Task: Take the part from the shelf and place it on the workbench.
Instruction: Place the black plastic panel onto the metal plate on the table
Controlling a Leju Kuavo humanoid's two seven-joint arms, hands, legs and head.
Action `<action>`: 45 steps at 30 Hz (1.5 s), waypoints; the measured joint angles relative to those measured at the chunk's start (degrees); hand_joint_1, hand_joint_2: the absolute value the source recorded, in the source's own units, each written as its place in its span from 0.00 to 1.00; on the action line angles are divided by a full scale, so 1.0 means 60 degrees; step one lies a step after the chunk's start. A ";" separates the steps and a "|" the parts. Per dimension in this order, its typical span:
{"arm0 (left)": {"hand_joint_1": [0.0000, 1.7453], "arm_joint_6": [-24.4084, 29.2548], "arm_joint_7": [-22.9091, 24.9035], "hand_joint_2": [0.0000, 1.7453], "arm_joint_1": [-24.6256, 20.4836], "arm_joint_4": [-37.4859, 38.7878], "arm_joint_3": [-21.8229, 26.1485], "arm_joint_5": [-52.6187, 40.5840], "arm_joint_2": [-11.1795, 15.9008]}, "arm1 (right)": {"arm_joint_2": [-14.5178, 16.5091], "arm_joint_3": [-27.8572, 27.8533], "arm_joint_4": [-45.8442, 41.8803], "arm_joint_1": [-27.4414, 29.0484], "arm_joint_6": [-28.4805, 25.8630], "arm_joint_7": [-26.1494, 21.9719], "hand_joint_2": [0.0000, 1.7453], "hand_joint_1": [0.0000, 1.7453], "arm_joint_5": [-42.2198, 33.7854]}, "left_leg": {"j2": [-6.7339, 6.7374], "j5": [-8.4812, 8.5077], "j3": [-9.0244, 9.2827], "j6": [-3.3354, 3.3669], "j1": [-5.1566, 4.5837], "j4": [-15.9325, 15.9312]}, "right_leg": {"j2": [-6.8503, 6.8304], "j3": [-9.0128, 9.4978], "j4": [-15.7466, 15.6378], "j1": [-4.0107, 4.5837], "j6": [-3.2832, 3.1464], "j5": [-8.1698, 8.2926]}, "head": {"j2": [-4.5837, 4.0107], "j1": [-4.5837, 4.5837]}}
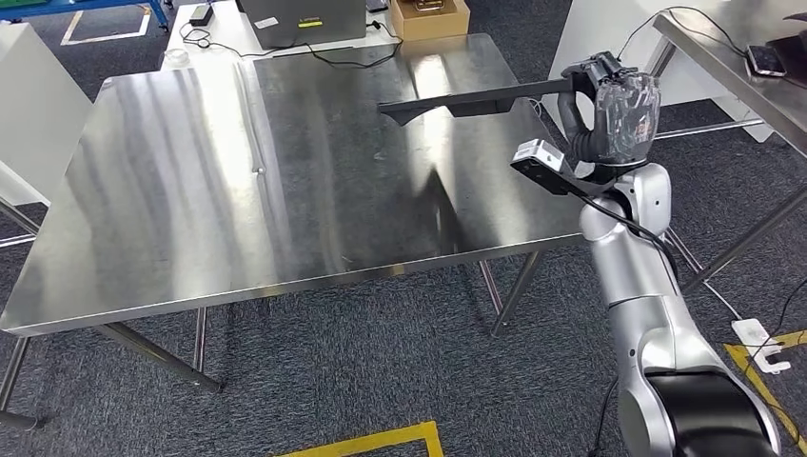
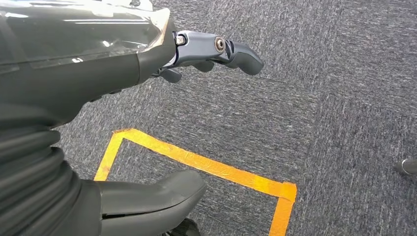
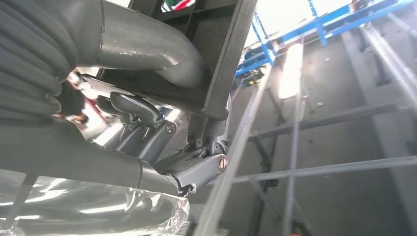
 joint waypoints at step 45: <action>0.00 -0.0301 0.0000 1.00 -0.0170 0.0000 -0.0236 -0.0801 0.0095 | 0.2119 0.2398 0.1603 0.0913 -0.0038 0.0708 1.00 1.00 0.4510 | 0.0002 -0.0018 0.0071 0.0015 -0.0097 0.0007 | 0.0003 0.0096 -0.0045 -0.0017 -0.0001 0.0004 | 0.0000 0.0001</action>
